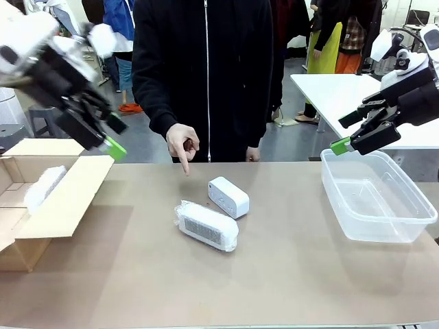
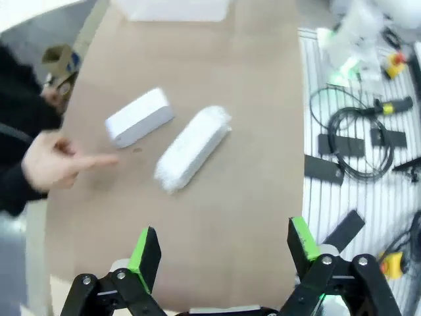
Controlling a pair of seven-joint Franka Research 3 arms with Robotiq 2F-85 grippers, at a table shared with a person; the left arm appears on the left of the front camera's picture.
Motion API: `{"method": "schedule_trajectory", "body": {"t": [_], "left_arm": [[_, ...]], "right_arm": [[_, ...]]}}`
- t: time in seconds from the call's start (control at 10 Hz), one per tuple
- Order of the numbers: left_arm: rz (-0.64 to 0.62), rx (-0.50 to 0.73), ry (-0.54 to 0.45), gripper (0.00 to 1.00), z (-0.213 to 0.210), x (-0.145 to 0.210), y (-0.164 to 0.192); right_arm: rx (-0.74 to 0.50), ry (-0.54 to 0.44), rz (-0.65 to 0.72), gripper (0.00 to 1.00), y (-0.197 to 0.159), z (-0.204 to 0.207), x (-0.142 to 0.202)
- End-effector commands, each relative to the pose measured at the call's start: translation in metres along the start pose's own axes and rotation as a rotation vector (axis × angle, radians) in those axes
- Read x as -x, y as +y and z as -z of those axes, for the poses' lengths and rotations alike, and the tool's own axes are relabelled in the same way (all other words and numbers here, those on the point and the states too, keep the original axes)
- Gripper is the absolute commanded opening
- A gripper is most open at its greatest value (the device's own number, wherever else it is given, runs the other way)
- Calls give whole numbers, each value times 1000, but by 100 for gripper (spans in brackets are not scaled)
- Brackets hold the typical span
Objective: Separate and place wrapped and unwrapped clocks.
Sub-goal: Pick up the Digital clock indicated by the person.
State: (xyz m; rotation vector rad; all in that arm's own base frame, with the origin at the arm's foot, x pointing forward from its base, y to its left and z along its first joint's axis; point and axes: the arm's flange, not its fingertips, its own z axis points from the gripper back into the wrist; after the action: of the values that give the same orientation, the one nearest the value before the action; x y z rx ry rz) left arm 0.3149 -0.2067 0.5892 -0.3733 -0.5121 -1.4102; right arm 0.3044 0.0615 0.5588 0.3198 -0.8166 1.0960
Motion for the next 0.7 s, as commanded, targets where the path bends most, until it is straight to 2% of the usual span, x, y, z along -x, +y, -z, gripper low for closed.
{"method": "schedule_trajectory", "body": {"t": [0.0, 0.3, 0.6], "left_arm": [[269, 19, 118, 100, 35, -27, 11], [558, 37, 237, 100, 113, -57, 3], [611, 71, 357, 100, 184, -66, 10]], "right_arm": [[-16, -11, 1, 100, 0, 2, 0], [-16, -11, 1, 100, 0, 2, 0], [-16, -11, 1, 100, 0, 2, 0]]}}
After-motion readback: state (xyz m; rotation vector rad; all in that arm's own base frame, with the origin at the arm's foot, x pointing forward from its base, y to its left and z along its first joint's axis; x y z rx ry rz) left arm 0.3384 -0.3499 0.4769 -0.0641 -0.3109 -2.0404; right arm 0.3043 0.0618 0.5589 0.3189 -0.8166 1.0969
